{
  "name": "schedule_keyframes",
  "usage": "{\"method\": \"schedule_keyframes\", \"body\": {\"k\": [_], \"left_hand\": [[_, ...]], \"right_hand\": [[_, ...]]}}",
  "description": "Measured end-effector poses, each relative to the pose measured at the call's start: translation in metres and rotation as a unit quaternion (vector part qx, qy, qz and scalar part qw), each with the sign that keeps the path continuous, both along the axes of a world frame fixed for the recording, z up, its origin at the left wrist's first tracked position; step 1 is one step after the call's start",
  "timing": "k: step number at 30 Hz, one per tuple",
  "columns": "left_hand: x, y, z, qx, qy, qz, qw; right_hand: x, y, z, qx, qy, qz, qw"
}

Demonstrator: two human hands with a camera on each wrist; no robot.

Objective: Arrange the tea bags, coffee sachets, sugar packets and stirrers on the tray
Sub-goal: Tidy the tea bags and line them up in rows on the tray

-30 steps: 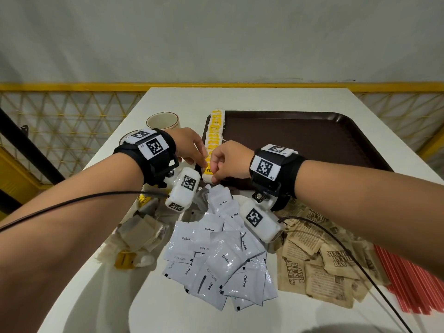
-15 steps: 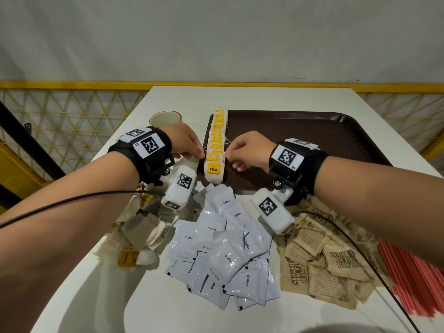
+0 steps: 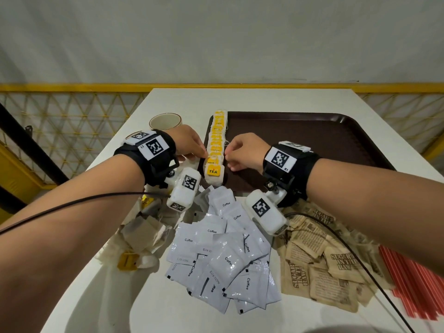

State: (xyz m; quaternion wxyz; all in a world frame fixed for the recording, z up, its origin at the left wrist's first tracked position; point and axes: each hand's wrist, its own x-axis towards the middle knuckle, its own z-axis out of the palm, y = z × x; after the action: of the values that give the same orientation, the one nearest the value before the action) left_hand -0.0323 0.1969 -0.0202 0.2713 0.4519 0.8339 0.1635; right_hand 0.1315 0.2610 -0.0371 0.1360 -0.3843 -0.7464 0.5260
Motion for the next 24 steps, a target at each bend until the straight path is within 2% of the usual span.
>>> {"method": "schedule_keyframes", "body": {"k": [2, 6, 9, 14, 17, 24], "left_hand": [[-0.001, -0.002, 0.003, 0.011, 0.000, -0.001, 1.000], [-0.002, -0.009, 0.007, -0.014, 0.002, -0.037, 0.999], [0.005, -0.010, 0.005, -0.054, 0.027, -0.069, 0.996], [0.011, -0.008, -0.003, -0.057, 0.061, -0.076, 0.994], [0.009, -0.008, -0.001, -0.059, 0.055, -0.069, 0.994], [0.008, -0.008, 0.005, -0.034, 0.032, -0.048, 0.998]], "right_hand": [[0.004, 0.002, 0.003, 0.042, 0.000, 0.034, 0.999], [0.009, 0.002, 0.006, 0.111, -0.062, 0.185, 0.974], [0.004, -0.001, 0.000, 0.161, -0.096, 0.221, 0.957], [0.001, -0.003, -0.004, 0.194, -0.113, 0.222, 0.949], [0.005, 0.000, -0.003, 0.172, -0.101, 0.203, 0.959], [-0.001, 0.005, -0.001, 0.121, -0.048, 0.096, 0.987]]}}
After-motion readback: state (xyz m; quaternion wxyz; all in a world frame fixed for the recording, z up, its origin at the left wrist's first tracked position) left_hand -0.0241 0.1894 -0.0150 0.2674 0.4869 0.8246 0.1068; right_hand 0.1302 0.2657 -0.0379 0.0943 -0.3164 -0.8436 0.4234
